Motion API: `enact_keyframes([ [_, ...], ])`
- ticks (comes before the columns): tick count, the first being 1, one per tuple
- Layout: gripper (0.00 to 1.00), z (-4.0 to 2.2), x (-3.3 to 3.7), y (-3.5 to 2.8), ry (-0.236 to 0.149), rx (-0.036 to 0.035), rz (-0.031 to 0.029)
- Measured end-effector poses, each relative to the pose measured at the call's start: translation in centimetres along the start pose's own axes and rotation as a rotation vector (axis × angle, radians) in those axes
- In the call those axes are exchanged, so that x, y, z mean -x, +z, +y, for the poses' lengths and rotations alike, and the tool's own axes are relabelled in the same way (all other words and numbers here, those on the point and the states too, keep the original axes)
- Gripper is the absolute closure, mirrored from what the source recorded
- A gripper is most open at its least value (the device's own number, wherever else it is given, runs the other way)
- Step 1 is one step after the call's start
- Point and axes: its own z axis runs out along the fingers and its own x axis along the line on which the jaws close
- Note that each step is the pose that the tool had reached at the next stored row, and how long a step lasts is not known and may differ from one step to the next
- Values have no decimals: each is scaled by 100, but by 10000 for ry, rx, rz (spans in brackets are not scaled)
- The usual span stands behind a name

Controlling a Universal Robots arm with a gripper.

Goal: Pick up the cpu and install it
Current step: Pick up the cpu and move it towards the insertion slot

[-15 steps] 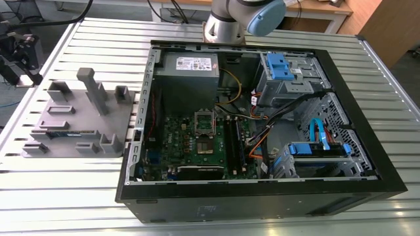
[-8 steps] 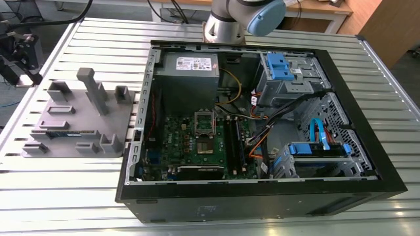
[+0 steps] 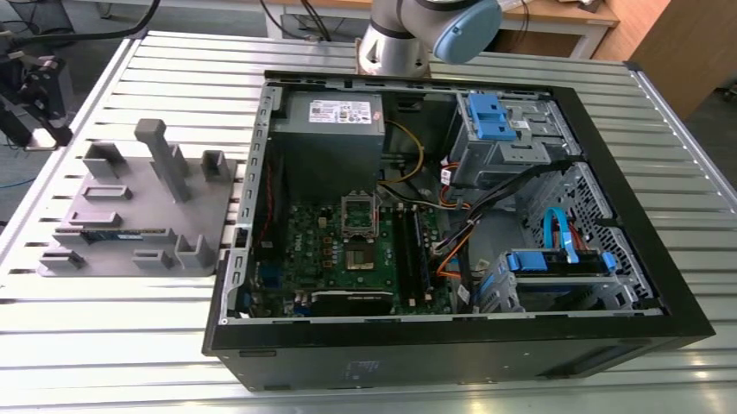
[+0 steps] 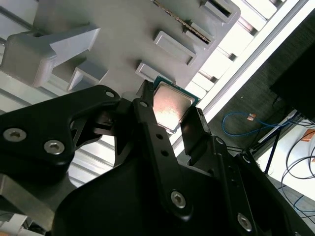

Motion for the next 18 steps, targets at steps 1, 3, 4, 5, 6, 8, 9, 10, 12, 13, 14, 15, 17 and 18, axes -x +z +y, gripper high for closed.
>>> enact_keyframes([
  [1,53,0,0,-9,0,0,1],
  [3,53,0,1,-24,0,0,0],
  [4,53,0,1,-31,0,0,0],
  [5,53,0,1,-37,0,-1,1],
  [6,53,0,1,-43,0,0,0],
  [8,53,0,2,-53,0,0,0],
  [9,53,0,2,-57,0,0,0],
  [10,53,0,2,-61,0,0,-1],
  [12,53,0,2,-66,0,0,-1],
  [13,53,0,2,-69,0,0,0],
  [14,53,0,2,-71,0,0,0],
  [15,53,0,3,-74,0,0,0],
  [17,53,0,3,-80,0,0,1],
  [18,53,0,3,-82,0,0,0],
])
